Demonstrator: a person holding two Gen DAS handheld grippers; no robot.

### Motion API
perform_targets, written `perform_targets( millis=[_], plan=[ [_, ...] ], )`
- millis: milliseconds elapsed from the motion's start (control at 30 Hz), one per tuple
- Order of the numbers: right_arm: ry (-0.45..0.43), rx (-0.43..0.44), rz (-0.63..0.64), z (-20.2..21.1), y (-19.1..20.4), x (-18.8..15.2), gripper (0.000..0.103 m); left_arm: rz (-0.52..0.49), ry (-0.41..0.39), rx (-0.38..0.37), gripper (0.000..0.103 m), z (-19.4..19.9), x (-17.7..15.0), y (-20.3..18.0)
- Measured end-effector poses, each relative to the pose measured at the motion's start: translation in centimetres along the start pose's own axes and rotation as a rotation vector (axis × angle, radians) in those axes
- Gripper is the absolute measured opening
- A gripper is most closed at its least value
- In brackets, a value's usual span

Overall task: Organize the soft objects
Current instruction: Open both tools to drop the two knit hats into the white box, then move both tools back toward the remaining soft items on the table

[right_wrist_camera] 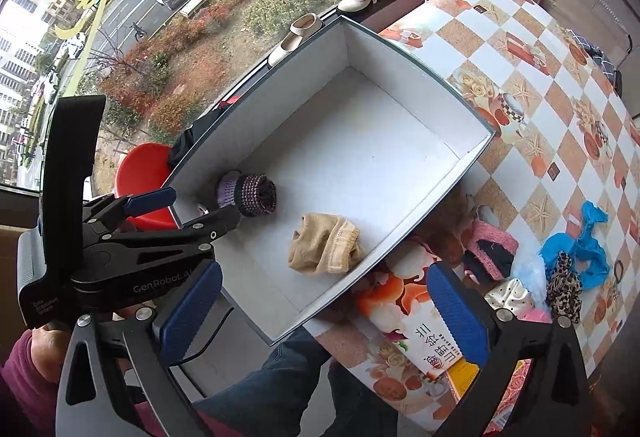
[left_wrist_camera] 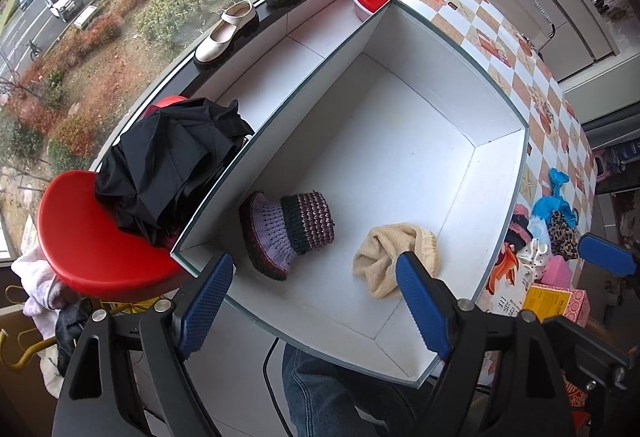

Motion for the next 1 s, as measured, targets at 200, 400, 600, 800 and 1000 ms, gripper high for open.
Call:
perform_targets(
  millis=[200, 400, 600, 800, 1000],
  plan=[
    [-0.014, 0.001, -0.033, 0.7, -0.6, -0.6, 0.103, -0.04, 0.021, -0.037, 0.087, 0.4, -0.1, -1.5],
    [-0.036, -0.009, -0.1, 1.7, -2.0, -1.4, 0.103, -0.106, 0.007, -0.037, 0.087, 0.9, 0.3, -3.6],
    [-0.068, -0.01, -0.157, 3.0, -3.1, -1.9, 0.103, -0.162, 0.013, -0.031, 0.087, 0.8, 0.6, -5.1],
    [-0.092, -0.017, -0.261, 4.6, -5.8, -3.9, 0.103, -0.266, 0.067, -0.084, 0.087, 1.1, -0.4, -8.8],
    [-0.142, -0.043, -0.423, 8.3, -10.7, -8.0, 0.103, -0.466, 0.089, -0.086, 0.087, 1.6, -2.2, -15.4]
  ],
)
Point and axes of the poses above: each gripper's, at about its wrist camera, not at the fingertips, and z roughly against the way its jaws point, y to its left, x to its top, the point moved 8 cm from there along -z, roughly the way its jaws point, and after that the axes turned 12 degrees about z, right-handed, at the moved point
